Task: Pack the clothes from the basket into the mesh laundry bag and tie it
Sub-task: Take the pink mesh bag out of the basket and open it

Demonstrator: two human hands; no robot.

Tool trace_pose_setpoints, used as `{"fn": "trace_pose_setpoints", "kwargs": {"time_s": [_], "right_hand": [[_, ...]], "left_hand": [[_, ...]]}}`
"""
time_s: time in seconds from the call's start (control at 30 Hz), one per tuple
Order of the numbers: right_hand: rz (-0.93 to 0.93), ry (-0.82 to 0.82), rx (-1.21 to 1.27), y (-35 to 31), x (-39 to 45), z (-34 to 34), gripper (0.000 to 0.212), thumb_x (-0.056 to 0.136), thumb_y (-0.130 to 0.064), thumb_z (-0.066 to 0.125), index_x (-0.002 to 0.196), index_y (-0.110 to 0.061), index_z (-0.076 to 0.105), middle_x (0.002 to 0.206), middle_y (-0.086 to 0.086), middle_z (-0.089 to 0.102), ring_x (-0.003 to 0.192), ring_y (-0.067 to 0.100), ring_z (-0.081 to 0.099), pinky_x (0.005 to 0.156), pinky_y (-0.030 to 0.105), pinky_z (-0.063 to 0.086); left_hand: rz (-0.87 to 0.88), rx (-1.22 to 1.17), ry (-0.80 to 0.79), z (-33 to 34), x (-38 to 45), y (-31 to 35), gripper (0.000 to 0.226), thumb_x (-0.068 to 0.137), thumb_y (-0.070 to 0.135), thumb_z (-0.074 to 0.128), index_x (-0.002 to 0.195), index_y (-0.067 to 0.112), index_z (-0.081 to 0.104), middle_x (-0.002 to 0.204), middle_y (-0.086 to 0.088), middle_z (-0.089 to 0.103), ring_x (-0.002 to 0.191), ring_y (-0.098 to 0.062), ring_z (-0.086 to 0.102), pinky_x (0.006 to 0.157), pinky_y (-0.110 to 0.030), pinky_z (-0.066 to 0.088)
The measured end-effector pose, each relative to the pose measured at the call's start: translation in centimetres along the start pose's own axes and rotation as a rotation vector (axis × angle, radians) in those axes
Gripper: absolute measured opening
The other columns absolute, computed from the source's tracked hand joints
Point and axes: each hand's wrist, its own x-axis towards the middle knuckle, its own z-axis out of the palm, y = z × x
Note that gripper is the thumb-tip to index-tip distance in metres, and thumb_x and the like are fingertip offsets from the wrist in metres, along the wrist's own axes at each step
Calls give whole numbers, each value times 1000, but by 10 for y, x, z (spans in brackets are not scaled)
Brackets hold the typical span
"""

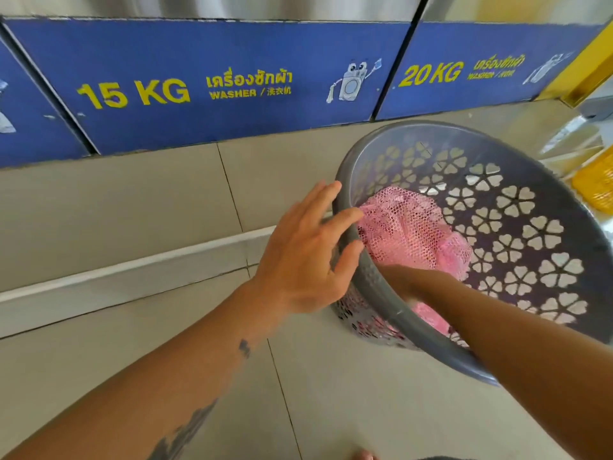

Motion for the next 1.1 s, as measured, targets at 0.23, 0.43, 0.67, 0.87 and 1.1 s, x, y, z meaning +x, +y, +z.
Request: {"fn": "trace_pose_setpoints", "kwargs": {"time_s": [0.23, 0.43, 0.67, 0.87, 1.1], "right_hand": [[28, 97, 5, -6, -8, -13, 58, 90, -25, 65, 144, -12, 45, 145, 11, 55, 129, 32, 55, 107, 49, 48], [38, 169, 47, -12, -29, -5, 64, 94, -15, 62, 151, -9, 35, 151, 14, 48, 134, 31, 50, 109, 43, 47], [54, 222, 91, -20, -78, -31, 51, 95, -5, 56, 144, -3, 44, 147, 17, 51, 132, 31, 51, 111, 40, 45], [20, 458, 277, -19, -121, -36, 35, 95, -3, 50, 129, -3, 58, 138, 19, 57, 130, 33, 53, 110, 43, 44], [-107, 703, 546, -23, -168, -21, 21, 91, 1, 47, 99, -7, 64, 88, 4, 59, 89, 23, 56, 74, 28, 50]], "left_hand": [[-17, 38, -23, -6, 0, -2, 58, 87, 22, 43, 144, 31, 46, 161, -4, 27, 148, -24, 23, 116, -49, 30], [-76, 132, -131, -23, -7, 8, 64, 88, 20, 47, 149, 37, 37, 164, 4, 17, 148, -19, 22, 118, -43, 27], [-169, 225, -341, -46, -5, 29, 68, 90, 25, 48, 152, 41, 27, 166, 5, 6, 148, -23, 21, 117, -41, 27], [-253, 300, -452, -56, -5, 54, 75, 85, 27, 50, 154, 38, 23, 166, 1, 4, 147, -28, 23, 115, -44, 30], [-260, 435, -438, -52, -39, 92, 80, 88, 28, 55, 157, 23, 15, 164, -2, 14, 145, -26, 28, 114, -43, 32]]}}
